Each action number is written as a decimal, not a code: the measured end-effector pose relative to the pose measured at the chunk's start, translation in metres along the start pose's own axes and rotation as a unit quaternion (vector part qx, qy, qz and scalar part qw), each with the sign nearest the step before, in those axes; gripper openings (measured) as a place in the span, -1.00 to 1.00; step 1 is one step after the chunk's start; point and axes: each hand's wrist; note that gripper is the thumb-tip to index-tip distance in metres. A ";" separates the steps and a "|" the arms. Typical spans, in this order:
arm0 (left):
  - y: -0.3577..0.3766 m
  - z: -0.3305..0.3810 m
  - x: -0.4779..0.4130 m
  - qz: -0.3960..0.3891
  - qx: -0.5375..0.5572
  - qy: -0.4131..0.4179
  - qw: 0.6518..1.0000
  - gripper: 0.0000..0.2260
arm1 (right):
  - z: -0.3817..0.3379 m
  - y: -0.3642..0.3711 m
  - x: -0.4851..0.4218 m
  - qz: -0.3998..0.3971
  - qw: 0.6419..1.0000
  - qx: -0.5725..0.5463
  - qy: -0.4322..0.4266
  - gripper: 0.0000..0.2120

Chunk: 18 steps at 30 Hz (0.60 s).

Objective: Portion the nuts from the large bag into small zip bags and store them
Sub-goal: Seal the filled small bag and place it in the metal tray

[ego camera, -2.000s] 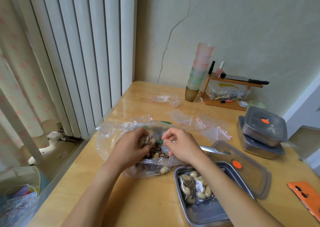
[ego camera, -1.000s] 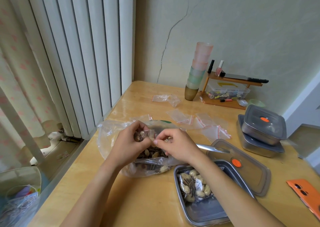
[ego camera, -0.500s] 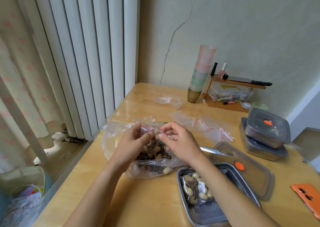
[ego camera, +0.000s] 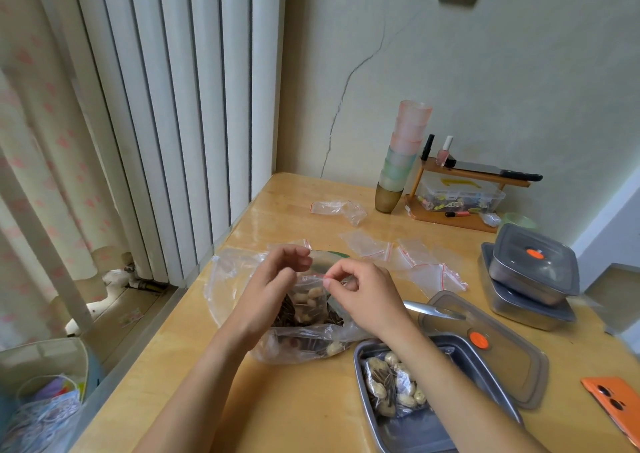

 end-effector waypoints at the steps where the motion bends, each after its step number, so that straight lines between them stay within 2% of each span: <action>1: -0.001 -0.001 -0.001 0.009 -0.002 0.002 1.000 -0.60 | 0.000 0.000 0.001 0.002 1.000 0.013 0.005 -0.90; 3: -0.002 -0.004 -0.002 0.015 0.002 0.009 1.000 -0.61 | -0.001 -0.001 0.004 0.013 1.000 -0.010 -0.004 -0.90; 6: 0.000 -0.006 -0.002 0.018 0.006 0.016 1.000 -0.65 | -0.005 -0.004 0.007 0.021 0.994 -0.107 -0.010 -0.91; 8: 0.000 -0.005 -0.002 0.024 0.011 0.009 1.000 -0.66 | -0.004 -0.005 0.006 0.014 0.996 -0.092 0.009 -0.90; 11: 0.001 -0.004 -0.002 0.024 0.017 0.000 1.000 -0.68 | 0.002 -0.002 0.004 -0.001 0.999 -0.012 0.050 -0.87; 14: 0.002 -0.004 -0.001 -0.013 -0.012 0.010 1.000 -0.85 | 0.003 -0.002 0.005 0.010 0.998 -0.027 0.057 -0.90; 16: 0.004 -0.007 -0.001 -0.048 -0.045 0.012 0.998 -0.80 | 0.002 -0.002 0.005 0.013 0.998 -0.041 0.043 -0.91; 18: 0.006 -0.009 -0.001 -0.061 -0.080 0.016 0.995 -0.83 | 0.001 -0.002 0.006 0.001 0.997 -0.065 0.040 -0.91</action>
Point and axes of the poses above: each hand's wrist, its own x-axis away from the middle knuckle, its own y-axis out of the palm, z = x × y, and after that the axes turned 9 degrees about y, right-handed
